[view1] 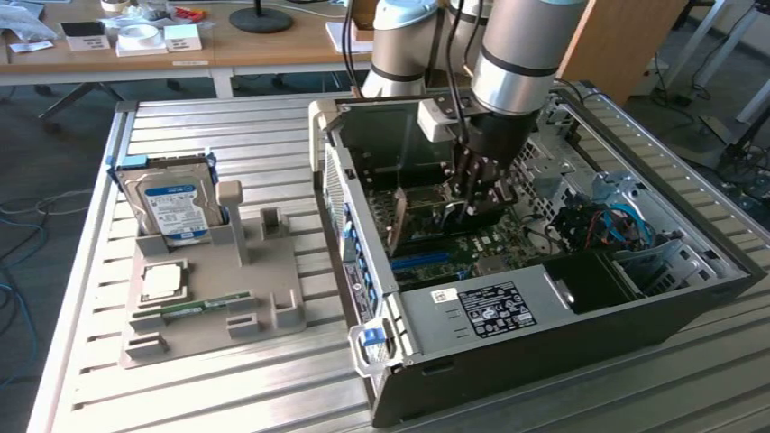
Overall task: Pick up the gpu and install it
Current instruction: 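Insert the gpu into the slot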
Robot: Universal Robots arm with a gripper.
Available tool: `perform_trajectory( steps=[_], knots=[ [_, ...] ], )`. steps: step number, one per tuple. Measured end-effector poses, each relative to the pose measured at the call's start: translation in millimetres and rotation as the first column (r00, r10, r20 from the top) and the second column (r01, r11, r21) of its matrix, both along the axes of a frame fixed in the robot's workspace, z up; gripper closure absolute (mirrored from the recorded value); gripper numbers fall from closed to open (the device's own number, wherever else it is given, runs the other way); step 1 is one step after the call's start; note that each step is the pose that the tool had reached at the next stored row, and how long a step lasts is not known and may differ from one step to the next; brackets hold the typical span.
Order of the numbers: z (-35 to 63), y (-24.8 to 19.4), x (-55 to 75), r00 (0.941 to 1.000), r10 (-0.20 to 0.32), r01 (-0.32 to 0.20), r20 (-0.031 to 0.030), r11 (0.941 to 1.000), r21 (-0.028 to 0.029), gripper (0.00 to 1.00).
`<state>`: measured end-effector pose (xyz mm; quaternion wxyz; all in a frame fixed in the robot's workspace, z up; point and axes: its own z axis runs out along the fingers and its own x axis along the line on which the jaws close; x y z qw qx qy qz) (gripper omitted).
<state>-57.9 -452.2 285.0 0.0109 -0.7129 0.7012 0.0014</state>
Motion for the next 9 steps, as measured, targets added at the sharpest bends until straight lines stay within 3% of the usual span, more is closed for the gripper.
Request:
perform_trajectory(
  steps=[5,9],
  knots=[
    [-0.2,-3.2,-1.3,1.0000,0.000,0.000,0.0002,1.0000,0.0001,0.73],
    [-3.3,-3.4,-2.8,1.0000,0.000,0.000,0.0002,1.0000,0.0000,0.73]
  ],
)
